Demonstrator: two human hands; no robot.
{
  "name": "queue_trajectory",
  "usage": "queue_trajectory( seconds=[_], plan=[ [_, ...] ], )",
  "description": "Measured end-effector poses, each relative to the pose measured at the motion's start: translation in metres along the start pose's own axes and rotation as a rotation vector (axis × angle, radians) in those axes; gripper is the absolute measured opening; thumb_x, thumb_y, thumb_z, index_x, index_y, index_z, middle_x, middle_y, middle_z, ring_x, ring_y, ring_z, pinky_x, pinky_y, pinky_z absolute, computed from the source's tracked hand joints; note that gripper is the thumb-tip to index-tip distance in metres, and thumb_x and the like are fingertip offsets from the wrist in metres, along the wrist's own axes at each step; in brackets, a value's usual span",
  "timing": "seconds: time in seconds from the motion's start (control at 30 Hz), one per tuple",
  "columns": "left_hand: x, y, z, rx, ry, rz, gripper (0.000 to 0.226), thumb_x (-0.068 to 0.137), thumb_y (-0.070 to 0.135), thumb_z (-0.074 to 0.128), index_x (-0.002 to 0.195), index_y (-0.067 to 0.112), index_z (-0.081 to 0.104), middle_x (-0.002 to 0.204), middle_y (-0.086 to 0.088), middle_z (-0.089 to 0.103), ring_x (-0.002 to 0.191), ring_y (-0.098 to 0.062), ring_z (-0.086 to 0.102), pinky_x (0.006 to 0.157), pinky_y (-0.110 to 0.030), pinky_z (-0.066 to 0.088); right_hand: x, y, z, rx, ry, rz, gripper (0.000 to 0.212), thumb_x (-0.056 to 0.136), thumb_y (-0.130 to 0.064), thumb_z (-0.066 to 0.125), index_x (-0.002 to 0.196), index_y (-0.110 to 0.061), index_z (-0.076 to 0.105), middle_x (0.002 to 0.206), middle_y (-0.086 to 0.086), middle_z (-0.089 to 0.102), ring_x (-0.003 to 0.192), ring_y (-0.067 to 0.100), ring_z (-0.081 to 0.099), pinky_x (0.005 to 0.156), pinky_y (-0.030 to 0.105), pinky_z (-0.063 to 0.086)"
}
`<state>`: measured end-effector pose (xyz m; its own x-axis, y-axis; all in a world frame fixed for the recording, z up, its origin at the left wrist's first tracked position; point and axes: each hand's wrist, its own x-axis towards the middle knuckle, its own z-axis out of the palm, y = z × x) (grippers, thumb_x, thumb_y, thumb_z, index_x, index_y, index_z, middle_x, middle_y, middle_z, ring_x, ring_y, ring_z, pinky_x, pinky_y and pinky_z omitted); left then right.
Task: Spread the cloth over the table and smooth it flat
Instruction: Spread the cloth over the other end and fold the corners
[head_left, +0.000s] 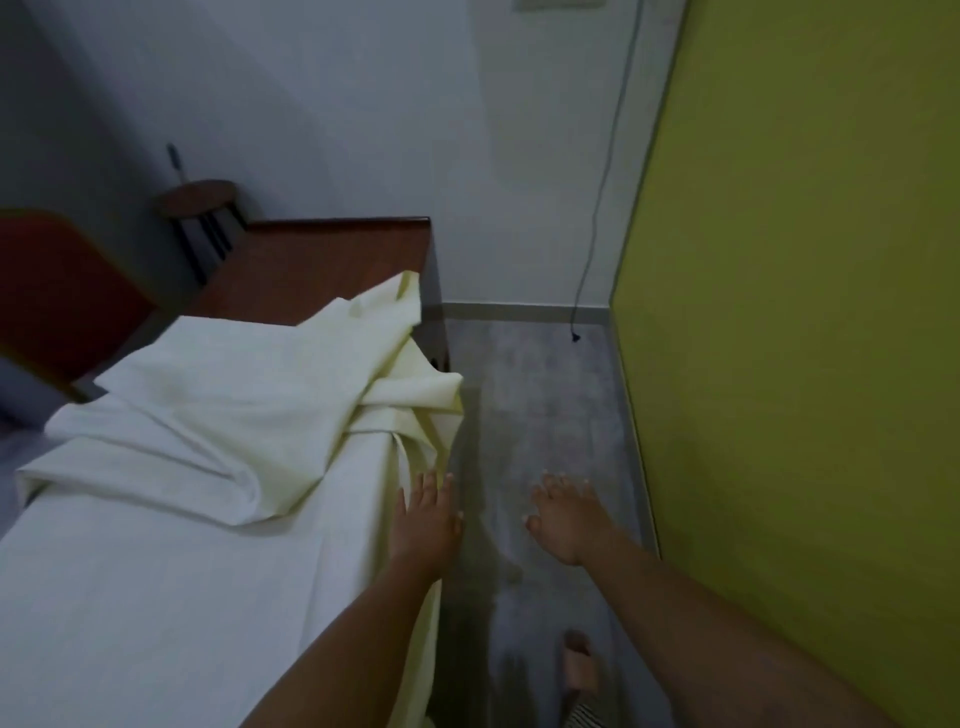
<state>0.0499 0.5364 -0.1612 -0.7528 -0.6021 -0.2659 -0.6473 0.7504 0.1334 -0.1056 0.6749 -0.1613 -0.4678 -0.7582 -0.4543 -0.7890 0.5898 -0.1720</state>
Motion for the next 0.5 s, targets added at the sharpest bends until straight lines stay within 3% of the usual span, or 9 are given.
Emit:
queue_trajectory(
  seconds=[0.23,0.5],
  plan=[
    [0.080,0.002,-0.037,0.047,0.104,-0.152,0.061,0.100,0.038,0.029,0.153,0.016,0.006,0.161,-0.011,-0.003,0.149,-0.028,-0.004,0.119,-0.048,-0.001,0.099,0.008,-0.075,-0.025,0.038,-0.140,0.064,0.100,-0.047,0.025,0.152,-0.014,0.010,0.161,0.010,0.001,0.147,0.030,0.003,0.117,0.052,0.002],
    [0.086,-0.051,-0.046,-0.048,0.233,-0.546,0.064,0.099,0.039,0.027,0.153,0.014,0.002,0.161,-0.009,-0.002,0.149,-0.024,-0.003,0.118,-0.048,-0.003,0.174,-0.059,-0.126,-0.128,0.079,-0.426,0.062,0.101,-0.045,0.025,0.152,-0.013,0.009,0.161,0.007,0.000,0.147,0.029,0.000,0.117,0.052,0.000]
  ],
)
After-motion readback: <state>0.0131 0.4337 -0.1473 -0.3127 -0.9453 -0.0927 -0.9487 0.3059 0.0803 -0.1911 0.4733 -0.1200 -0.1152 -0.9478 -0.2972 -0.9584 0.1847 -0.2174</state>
